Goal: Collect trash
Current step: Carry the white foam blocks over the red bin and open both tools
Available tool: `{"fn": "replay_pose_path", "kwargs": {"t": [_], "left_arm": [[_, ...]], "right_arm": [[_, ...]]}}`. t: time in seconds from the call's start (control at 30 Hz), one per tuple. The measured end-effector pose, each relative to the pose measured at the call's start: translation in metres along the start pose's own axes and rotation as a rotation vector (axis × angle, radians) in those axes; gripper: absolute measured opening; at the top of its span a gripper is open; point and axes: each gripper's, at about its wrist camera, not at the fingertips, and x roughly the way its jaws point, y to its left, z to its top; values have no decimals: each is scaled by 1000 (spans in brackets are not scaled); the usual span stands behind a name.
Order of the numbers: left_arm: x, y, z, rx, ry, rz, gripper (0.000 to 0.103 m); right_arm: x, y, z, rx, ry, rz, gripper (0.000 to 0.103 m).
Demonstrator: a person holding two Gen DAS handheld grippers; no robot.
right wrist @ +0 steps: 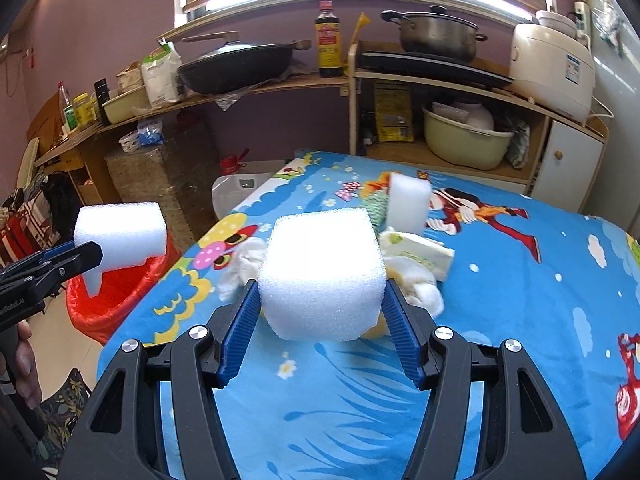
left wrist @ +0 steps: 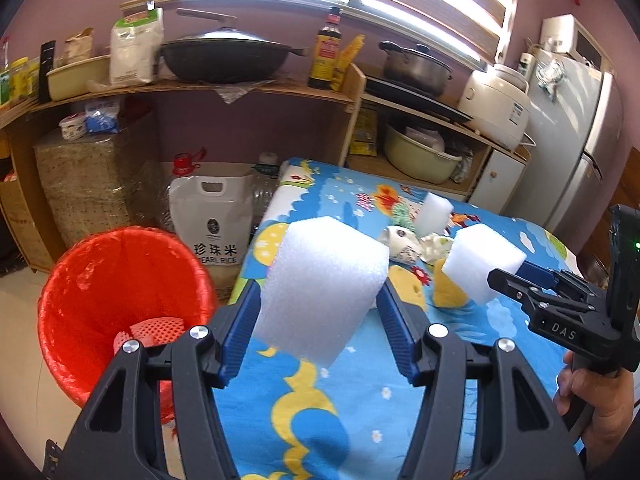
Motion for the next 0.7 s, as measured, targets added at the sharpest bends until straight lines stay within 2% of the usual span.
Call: {"fn": "replay_pose_path", "kwargs": {"t": [0.7], "left_arm": [[-32,115,13,-156,-76,153,58]], "right_arm": [[35,85,28,-104,15,102,59]]}}
